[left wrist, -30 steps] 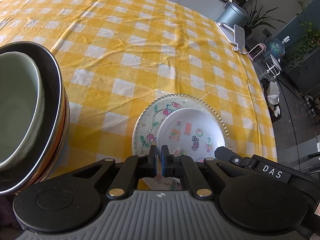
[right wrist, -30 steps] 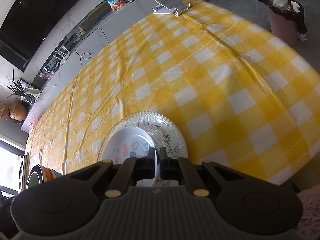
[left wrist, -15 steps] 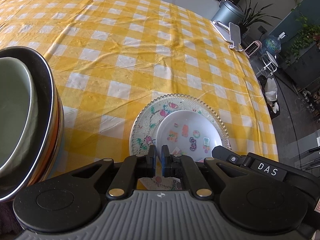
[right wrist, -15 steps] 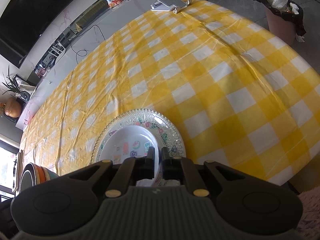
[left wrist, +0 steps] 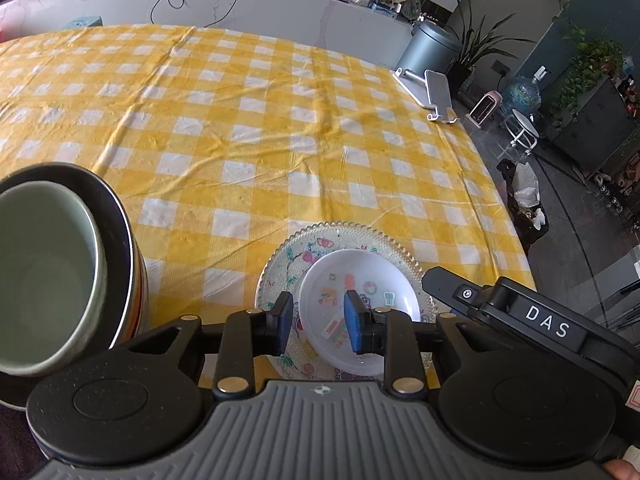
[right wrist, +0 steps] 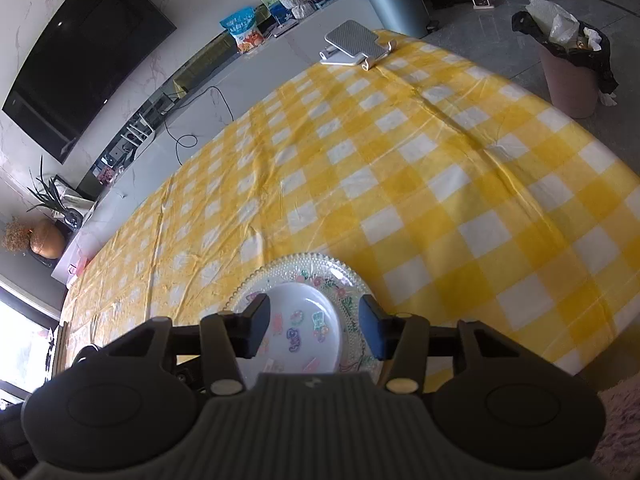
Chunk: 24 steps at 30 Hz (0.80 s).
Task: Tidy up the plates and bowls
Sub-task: 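Move the left tool to the nested bowl stack rim and close on it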
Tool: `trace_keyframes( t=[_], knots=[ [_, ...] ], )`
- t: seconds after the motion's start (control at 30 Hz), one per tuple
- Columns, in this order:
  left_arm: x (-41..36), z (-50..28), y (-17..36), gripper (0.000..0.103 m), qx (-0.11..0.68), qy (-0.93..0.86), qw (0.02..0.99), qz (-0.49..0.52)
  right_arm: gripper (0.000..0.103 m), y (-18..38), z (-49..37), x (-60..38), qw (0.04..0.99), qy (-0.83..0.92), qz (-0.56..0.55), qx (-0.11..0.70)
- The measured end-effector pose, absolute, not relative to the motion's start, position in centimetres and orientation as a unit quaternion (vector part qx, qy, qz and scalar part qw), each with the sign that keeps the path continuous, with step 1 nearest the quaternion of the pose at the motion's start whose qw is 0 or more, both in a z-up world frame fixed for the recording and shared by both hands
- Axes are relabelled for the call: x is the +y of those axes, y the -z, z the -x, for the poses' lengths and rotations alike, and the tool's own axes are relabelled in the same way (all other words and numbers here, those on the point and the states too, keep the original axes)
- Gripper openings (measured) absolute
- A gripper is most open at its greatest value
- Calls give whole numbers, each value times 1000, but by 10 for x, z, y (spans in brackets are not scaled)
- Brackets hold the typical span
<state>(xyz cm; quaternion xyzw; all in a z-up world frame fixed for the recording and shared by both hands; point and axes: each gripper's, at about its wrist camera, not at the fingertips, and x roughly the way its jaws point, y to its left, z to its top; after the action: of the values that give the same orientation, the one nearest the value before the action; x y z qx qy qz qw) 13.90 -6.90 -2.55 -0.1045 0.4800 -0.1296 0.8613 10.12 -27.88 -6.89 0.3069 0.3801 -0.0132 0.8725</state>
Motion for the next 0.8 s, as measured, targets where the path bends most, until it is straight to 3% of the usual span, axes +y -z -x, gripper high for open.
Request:
trace_keyframes(
  t=[0.1, 0.2, 0.27, 0.3, 0.33, 0.8],
  knots=[
    [-62, -131, 7, 51, 458, 138, 874, 89, 61, 59, -96, -273, 887, 32, -277, 367],
    [-47, -123, -13, 57, 436, 142, 886, 76, 64, 47, -89, -260, 906, 52, -235, 349],
    [-34, -120, -25, 61, 424, 139, 892, 71, 74, 39, -81, -251, 919, 67, -212, 325],
    [-26, -119, -30, 64, 419, 135, 895, 71, 86, 34, -76, -246, 926, 76, -202, 310],
    [-18, -118, -35, 64, 415, 130, 898, 74, 89, 30, -71, -241, 931, 82, -195, 297],
    [97, -107, -47, 77, 385, 40, 915, 118, 87, 7, -72, -158, 906, 28, -217, 362]
  ],
)
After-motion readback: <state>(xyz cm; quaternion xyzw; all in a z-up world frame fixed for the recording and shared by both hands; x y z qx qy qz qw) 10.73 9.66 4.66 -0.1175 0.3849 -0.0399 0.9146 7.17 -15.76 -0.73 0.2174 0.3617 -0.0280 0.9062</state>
